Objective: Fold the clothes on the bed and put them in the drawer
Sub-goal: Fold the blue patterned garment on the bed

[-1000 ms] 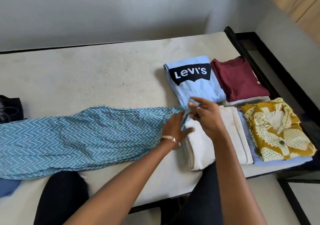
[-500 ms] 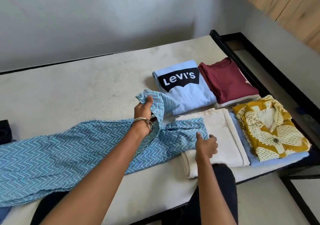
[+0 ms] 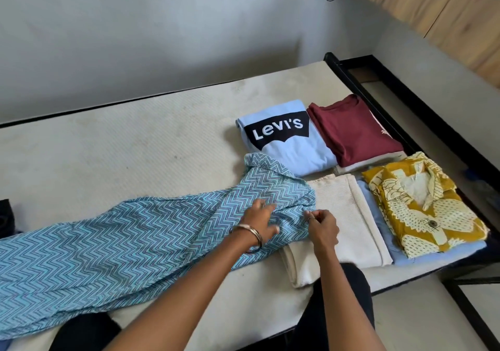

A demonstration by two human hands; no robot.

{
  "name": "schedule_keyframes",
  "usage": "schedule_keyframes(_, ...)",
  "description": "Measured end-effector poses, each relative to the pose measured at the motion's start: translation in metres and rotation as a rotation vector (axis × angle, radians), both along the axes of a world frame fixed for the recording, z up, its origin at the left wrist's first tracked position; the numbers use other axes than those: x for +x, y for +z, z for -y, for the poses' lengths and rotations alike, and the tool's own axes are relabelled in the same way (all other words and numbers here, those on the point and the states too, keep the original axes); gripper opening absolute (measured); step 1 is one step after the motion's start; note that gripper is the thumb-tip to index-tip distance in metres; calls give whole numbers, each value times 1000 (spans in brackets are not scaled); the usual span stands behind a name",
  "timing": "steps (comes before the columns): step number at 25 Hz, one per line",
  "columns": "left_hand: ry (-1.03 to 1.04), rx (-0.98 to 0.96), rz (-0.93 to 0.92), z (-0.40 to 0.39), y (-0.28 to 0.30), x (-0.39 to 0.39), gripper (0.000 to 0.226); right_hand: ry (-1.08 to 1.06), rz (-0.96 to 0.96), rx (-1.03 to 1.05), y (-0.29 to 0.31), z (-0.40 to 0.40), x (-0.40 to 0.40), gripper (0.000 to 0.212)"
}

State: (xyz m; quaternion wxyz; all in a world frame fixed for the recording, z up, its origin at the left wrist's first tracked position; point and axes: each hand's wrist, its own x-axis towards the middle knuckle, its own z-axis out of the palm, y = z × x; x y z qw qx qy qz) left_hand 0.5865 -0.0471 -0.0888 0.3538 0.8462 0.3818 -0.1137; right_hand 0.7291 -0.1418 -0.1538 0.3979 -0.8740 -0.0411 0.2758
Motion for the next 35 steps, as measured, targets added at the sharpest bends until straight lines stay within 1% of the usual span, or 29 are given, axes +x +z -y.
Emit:
schedule_keyframes(2,-106,54,-102,16,-18,-5,56,115,-73,42,2,-1,6,41)
schedule_keyframes(3,-123,77,-148,22,-24,-8,53,160,-114,79,3,-3,10,48)
schedule_keyframes(5,-94,137,-214,35,-36,-16,56,118,-232,252,15,-8,16,46)
schedule_keyframes(7,-22,196,-229,42,-43,-23,68,79,-268,392,30,-20,19,44)
schedule_keyframes(9,64,345,-192,46,-45,-27,74,81,-240,435,45,-34,17,47)
schedule_keyframes(10,85,443,-141,44,-44,-28,70,70,-218,429,49,-40,16,47)
schedule_keyframes(11,98,524,-80,40,-44,-28,59,65,-200,435,58,-45,15,47)
schedule_keyframes(12,117,596,21,35,-46,-28,45,64,-205,427,64,-47,17,48)
schedule_keyframes(13,152,583,116,30,-48,-28,31,92,-241,398,68,-47,20,54)
schedule_keyframes(14,213,516,208,23,-47,-28,21,146,-307,357,74,-45,25,63)
schedule_keyframes(15,301,403,279,17,-44,-29,21,214,-405,301,82,-40,30,71)
schedule_keyframes(16,352,293,319,14,-41,-30,27,286,-497,238,86,-33,35,75)
schedule_keyframes(17,352,224,335,11,-38,-33,37,339,-552,188,89,-25,40,73)
schedule_keyframes(18,293,197,322,9,-34,-37,46,345,-578,177,89,-18,43,69)
schedule_keyframes(19,185,196,269,8,-31,-40,52,288,-574,192,87,-11,46,65)
schedule_keyframes(21,-54,219,105,12,-30,-44,61,124,-462,196,75,4,52,59)
schedule_keyframes(23,-211,238,-93,25,-35,-47,85,39,-243,75,54,24,55,54)
schedule_keyframes(24,-254,251,-175,32,-39,-49,95,19,-133,-13,45,35,54,58)
schedule_keyframes(25,-281,260,-243,40,-46,-51,100,16,-46,-112,36,44,53,63)
schedule_keyframes(27,-311,253,-347,54,-60,-60,96,32,57,-314,25,57,47,62)
schedule_keyframes(29,-347,241,-383,63,-70,-70,86,111,74,-439,20,58,42,66)
schedule_keyframes(30,-360,229,-383,65,-72,-73,81,176,78,-461,18,54,39,69)
schedule_keyframes(31,-370,204,-372,66,-73,-76,77,245,98,-442,17,49,36,67)
schedule_keyframes(33,-369,100,-311,62,-76,-77,72,368,196,-320,11,35,30,58)
schedule_keyframes(35,-248,-43,-191,54,-75,-76,67,497,314,-301,7,22,24,55)
